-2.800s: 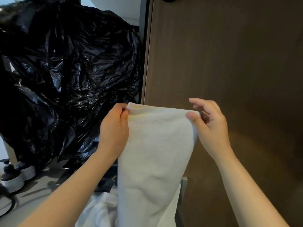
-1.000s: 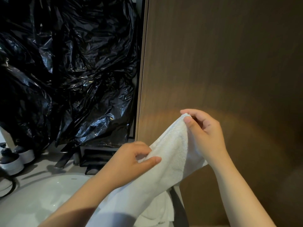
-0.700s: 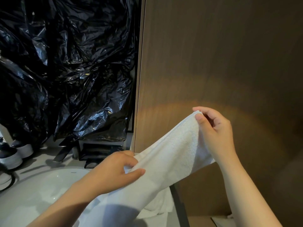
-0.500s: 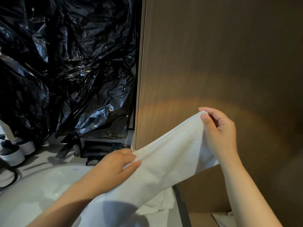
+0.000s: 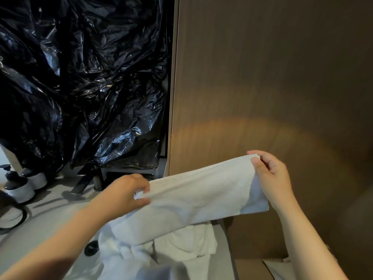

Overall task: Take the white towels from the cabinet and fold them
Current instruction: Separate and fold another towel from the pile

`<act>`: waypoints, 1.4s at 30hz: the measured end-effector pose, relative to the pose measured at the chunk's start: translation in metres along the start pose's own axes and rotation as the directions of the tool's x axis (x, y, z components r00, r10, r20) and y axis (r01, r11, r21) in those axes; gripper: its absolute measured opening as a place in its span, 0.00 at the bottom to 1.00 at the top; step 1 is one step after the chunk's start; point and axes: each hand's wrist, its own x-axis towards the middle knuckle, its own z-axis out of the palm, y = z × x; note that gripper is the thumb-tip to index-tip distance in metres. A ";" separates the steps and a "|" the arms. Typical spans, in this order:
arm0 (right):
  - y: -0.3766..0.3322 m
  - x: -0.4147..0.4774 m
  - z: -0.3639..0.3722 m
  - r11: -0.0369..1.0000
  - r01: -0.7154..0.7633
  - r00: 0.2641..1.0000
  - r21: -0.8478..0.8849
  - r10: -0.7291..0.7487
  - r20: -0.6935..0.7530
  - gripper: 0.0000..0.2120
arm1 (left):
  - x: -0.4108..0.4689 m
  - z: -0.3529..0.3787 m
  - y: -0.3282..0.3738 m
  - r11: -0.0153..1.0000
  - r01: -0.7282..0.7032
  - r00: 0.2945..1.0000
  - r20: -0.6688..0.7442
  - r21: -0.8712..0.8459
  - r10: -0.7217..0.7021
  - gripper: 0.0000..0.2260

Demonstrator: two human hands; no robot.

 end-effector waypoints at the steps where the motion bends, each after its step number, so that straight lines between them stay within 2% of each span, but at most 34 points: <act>1: 0.004 0.001 0.000 1.000 -0.002 1.000 -0.014 0.002 0.001 0.10 | 0.001 0.002 -0.002 0.999 0.019 0.998 -0.058 -0.035 -0.021 0.13; 3: 0.009 0.002 -0.002 0.999 0.006 1.000 -0.053 -0.005 0.013 0.09 | 0.011 -0.003 -0.006 0.998 0.011 0.977 -0.212 -0.057 -0.023 0.16; 6: 0.008 0.009 -0.004 0.991 0.062 0.998 -0.115 -0.061 0.013 0.08 | 0.032 -0.034 0.000 0.991 -0.010 0.894 -0.442 0.136 0.070 0.12; 8: 0.009 0.011 -0.005 0.986 0.095 0.995 -0.139 -0.098 -0.016 0.08 | 0.040 -0.054 0.009 0.967 -0.009 0.839 -0.523 0.256 0.146 0.08; 11: 0.030 -0.002 -0.002 0.969 0.112 0.994 -0.221 -0.112 0.012 0.09 | 0.028 -0.046 0.009 0.944 -0.054 0.866 -0.456 0.326 0.207 0.10; 14: 0.073 -0.035 0.003 0.947 -0.002 0.986 -0.320 0.055 0.158 0.09 | -0.006 0.015 0.001 0.960 -0.104 0.949 -0.264 0.260 0.174 0.08; 17: 0.104 -0.065 0.006 0.894 -0.059 0.917 -0.445 0.225 0.329 0.11 | -0.040 0.073 -0.001 0.985 -0.065 0.988 -0.130 0.158 0.085 0.05; 19: 0.113 -0.076 0.005 0.858 -0.062 0.877 -0.510 0.291 0.382 0.11 | -0.053 0.093 0.005 0.993 -0.056 0.989 -0.132 0.104 0.070 0.02; 22: 0.121 -0.082 0.006 0.796 -0.059 0.857 -0.603 0.350 0.378 0.11 | -0.061 0.102 0.018 0.997 -0.011 0.996 -0.093 0.076 0.018 0.09; 24: 0.119 -0.081 0.011 0.776 -0.079 0.830 -0.626 0.399 0.390 0.10 | -0.067 0.103 0.019 0.997 -0.042 0.995 -0.087 0.064 0.047 0.07; 27: 0.104 -0.076 0.028 0.746 -0.060 0.761 -0.663 0.464 0.454 0.20 | -0.081 0.101 0.015 0.994 -0.079 0.987 -0.143 -0.075 0.067 0.06; 30: 0.078 -0.074 0.058 0.777 0.055 0.769 -0.628 0.368 0.522 0.21 | -0.094 0.092 0.008 0.983 -0.033 0.960 -0.279 -0.180 -0.019 0.08; 33: 0.056 -0.082 0.095 0.868 0.124 0.758 -0.481 0.230 0.610 0.17 | -0.103 0.078 0.002 0.960 0.081 0.907 -0.380 -0.268 -0.183 0.08; 37: 0.035 -0.101 0.146 0.929 0.198 0.685 -0.313 0.097 0.722 0.21 | -0.114 0.075 -0.012 0.870 0.258 0.839 -0.349 -0.419 -0.417 0.06; 40: 0.026 -0.113 0.182 0.892 0.356 0.621 -0.280 -0.002 0.784 0.26 | -0.122 0.078 -0.021 0.742 0.358 0.763 -0.280 -0.567 -0.582 0.03; 42: 0.020 -0.118 0.201 0.849 0.449 0.599 -0.278 -0.055 0.799 0.24 | -0.126 0.076 -0.026 0.692 0.370 0.744 -0.249 -0.619 -0.620 0.02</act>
